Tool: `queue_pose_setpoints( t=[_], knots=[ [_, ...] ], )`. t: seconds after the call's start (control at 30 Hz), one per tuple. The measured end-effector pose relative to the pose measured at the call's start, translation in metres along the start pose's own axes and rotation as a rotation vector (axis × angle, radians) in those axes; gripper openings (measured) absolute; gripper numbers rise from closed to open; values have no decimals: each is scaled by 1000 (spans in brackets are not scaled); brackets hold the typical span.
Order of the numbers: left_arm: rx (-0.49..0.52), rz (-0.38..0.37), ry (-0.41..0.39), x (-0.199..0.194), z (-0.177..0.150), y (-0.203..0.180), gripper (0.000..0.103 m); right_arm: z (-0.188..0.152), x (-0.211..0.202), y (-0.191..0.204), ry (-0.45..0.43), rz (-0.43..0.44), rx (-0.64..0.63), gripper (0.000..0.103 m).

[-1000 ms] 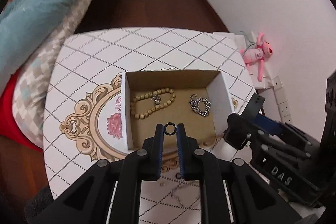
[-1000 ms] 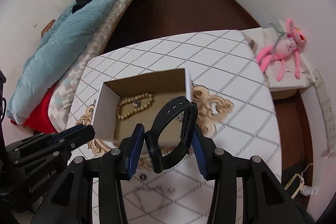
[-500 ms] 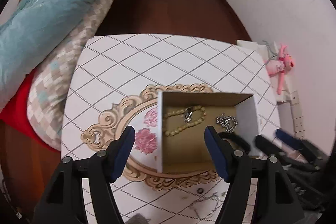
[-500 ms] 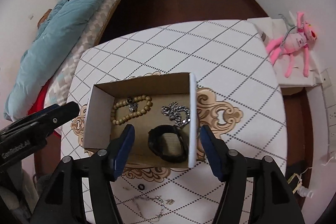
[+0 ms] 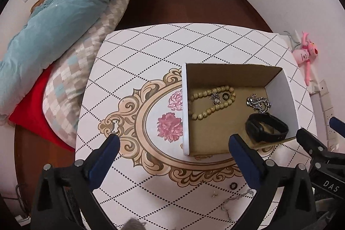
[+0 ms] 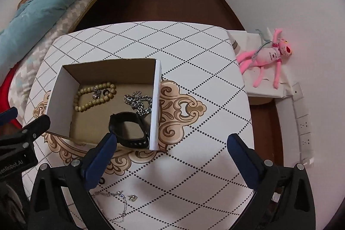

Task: Organize jewelry
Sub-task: 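Carry the watch band and ring into the box and open both tools, then lift both tools out of the box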

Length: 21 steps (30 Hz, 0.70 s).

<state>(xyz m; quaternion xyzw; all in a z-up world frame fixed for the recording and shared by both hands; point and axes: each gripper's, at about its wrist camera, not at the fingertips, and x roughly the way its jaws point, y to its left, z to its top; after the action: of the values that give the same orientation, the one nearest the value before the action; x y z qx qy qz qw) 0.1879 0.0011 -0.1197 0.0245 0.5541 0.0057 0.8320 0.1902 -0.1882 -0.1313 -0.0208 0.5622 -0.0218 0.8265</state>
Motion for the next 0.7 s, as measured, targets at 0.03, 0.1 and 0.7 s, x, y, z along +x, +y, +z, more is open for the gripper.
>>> queue_pose_setpoints(
  t=[0.03, 0.1, 0.7],
  knots=[
    [-1, 0, -2, -1, -1, -1, 103, -1, 0, 0, -3, -1, 0, 103],
    [-5, 0, -9, -4, -3, -1, 103, 0, -2, 1, -4, 3, -3, 103],
    [-15, -23, -194, -109, -27, -1, 103, -27, -101, -5, -183, 10, 24, 103]
  ],
)
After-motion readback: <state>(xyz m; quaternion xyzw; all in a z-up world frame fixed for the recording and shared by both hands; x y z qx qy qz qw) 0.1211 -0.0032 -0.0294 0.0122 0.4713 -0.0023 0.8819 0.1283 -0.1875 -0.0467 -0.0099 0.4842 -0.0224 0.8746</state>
